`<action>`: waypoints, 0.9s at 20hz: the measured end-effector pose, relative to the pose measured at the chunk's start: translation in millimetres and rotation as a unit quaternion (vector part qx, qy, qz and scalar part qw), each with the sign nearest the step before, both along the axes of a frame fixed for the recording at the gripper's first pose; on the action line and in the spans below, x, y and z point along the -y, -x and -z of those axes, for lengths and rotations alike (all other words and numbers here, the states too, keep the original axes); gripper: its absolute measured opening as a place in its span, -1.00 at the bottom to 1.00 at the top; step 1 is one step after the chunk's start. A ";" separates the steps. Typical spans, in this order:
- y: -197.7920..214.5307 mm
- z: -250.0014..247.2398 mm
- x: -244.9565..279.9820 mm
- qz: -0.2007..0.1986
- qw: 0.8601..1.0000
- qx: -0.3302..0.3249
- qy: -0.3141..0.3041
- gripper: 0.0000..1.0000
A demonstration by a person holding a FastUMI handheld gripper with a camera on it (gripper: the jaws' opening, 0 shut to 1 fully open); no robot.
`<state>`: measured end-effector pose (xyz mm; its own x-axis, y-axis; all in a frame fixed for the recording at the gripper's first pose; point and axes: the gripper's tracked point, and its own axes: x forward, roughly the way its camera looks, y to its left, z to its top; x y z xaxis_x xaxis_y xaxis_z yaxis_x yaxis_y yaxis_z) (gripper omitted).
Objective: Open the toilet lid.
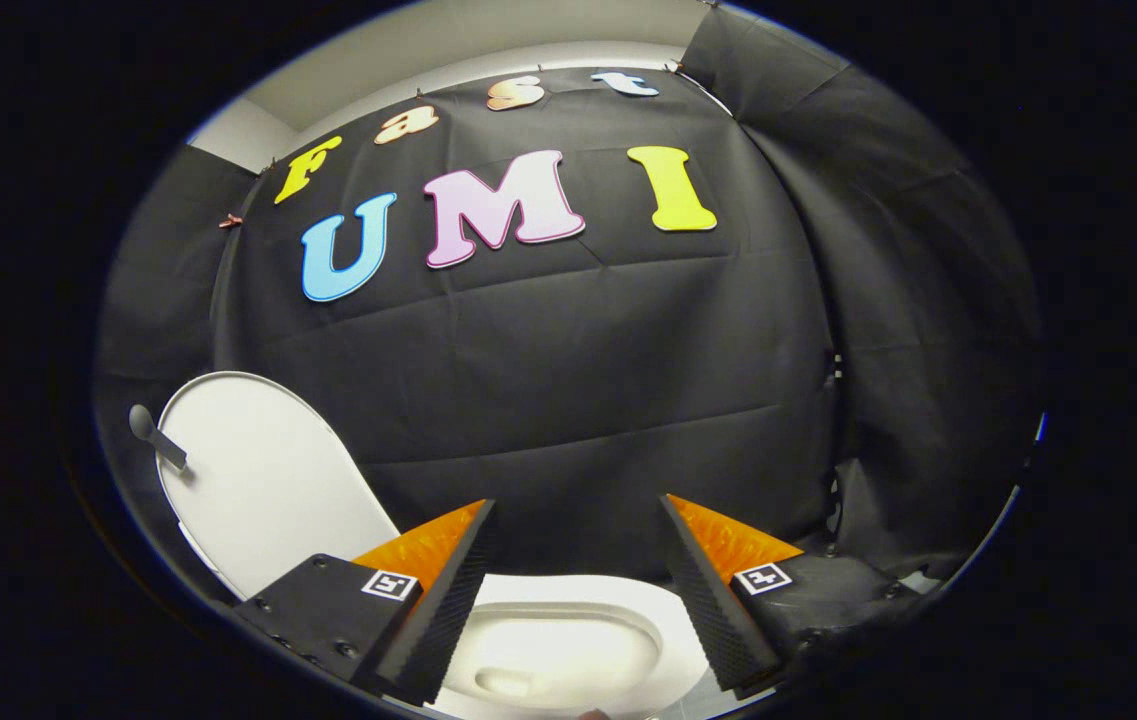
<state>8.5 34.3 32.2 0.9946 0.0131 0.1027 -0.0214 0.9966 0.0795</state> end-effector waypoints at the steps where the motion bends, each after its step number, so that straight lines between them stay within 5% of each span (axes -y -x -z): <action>1: 0.2 0.0 0.6 0.002 1.000 -0.001 0.005 0.98; 18: -1.5 3.5 5.5 0.016 1.000 -0.003 0.026 0.98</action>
